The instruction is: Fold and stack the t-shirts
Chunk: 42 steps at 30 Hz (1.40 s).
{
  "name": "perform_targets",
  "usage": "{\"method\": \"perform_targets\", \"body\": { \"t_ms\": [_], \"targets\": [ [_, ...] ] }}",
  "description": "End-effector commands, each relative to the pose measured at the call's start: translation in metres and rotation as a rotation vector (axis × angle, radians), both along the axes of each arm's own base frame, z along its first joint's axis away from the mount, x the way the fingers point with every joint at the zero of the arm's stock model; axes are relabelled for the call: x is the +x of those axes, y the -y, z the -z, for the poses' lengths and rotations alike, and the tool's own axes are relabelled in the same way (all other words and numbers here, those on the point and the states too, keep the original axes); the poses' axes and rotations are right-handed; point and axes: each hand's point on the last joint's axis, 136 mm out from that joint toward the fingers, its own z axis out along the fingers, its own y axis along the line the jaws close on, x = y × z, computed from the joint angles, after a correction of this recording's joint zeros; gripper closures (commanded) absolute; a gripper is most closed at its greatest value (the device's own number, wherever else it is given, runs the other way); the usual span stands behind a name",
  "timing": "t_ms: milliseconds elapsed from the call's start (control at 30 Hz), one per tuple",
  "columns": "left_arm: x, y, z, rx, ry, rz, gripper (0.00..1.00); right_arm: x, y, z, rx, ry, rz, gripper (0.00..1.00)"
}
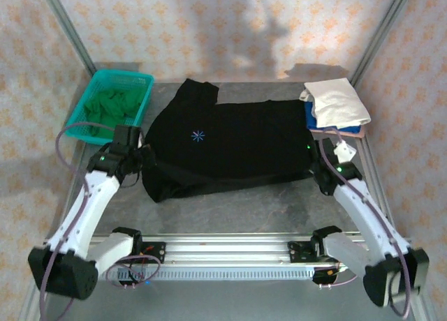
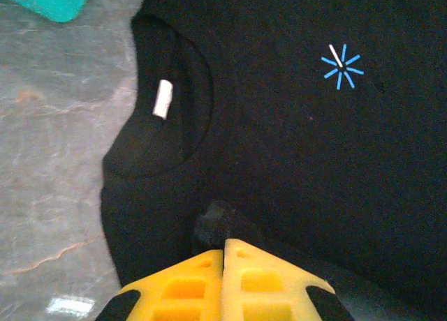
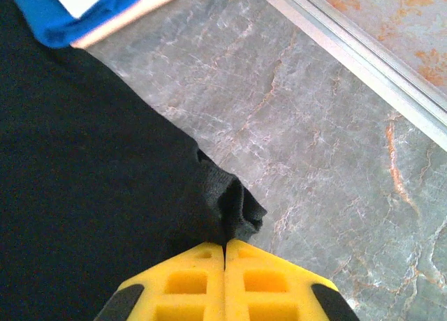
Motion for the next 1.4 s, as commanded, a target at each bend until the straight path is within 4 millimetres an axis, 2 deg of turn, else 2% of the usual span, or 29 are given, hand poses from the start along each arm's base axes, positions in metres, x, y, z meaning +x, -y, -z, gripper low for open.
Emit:
{"method": "perform_targets", "body": {
  "t_ms": [0,167,333,433,533,700,767,800,867,900,933,1000,1033,1100,1200,1267,1367],
  "targets": [
    [0.043,0.013,-0.028,0.023,0.098,0.048,1.0,0.022,0.007,-0.008,-0.061,0.023,0.032,1.0],
    [0.088,0.032,-0.018,0.085,0.032,0.103,1.0,0.047,0.005,0.008,-0.08,-0.043,0.032,1.0],
    [0.127,0.03,-0.017,0.163,0.002,0.095,1.0,0.061,0.018,0.018,-0.108,-0.096,0.074,1.0],
    [0.144,0.037,-0.006,0.163,-0.036,0.125,1.0,0.071,0.015,0.032,-0.077,-0.123,0.056,1.0],
    [0.153,0.039,0.007,0.172,-0.083,0.133,1.0,0.078,0.014,0.045,-0.078,-0.165,0.047,1.0],
    [0.167,0.036,0.017,0.204,-0.113,0.13,1.0,0.089,0.014,0.062,-0.097,-0.243,0.037,1.0],
    [0.169,0.036,0.017,0.211,-0.135,0.134,0.7,0.094,0.015,0.064,-0.109,-0.268,0.042,1.0],
    [0.167,0.036,0.017,0.215,-0.148,0.14,0.61,0.095,0.016,0.064,-0.118,-0.28,0.045,1.0],
    [0.156,0.03,0.016,0.24,-0.16,0.143,0.5,0.097,0.019,0.062,-0.137,-0.295,0.055,1.0],
    [0.145,0.025,0.015,0.258,-0.168,0.137,0.4,0.098,0.02,0.063,-0.141,-0.301,0.056,1.0],
    [0.133,0.018,0.016,0.278,-0.172,0.126,0.34,0.098,0.02,0.064,-0.143,-0.305,0.056,1.0],
    [0.095,0.008,0.026,0.282,-0.185,0.087,0.2,0.098,0.02,0.068,-0.138,-0.316,0.055,1.0],
    [0.078,0.009,0.034,0.258,-0.185,0.086,0.14,0.097,0.02,0.07,-0.138,-0.325,0.056,1.0],
    [0.035,0.007,0.059,0.225,-0.194,0.051,0.13,0.097,0.021,0.073,-0.14,-0.338,0.057,1.0],
    [-0.011,0.004,0.094,0.164,-0.222,-0.021,0.17,0.098,0.02,0.079,-0.122,-0.354,0.054,1.0],
    [-0.027,0.002,0.112,0.143,-0.24,-0.05,0.19,0.101,0.017,0.082,-0.106,-0.356,0.045,1.0],
    [-0.027,0.003,0.125,0.131,-0.234,-0.066,0.24,0.102,0.015,0.084,-0.098,-0.358,0.041,1.0]
  ]
}}
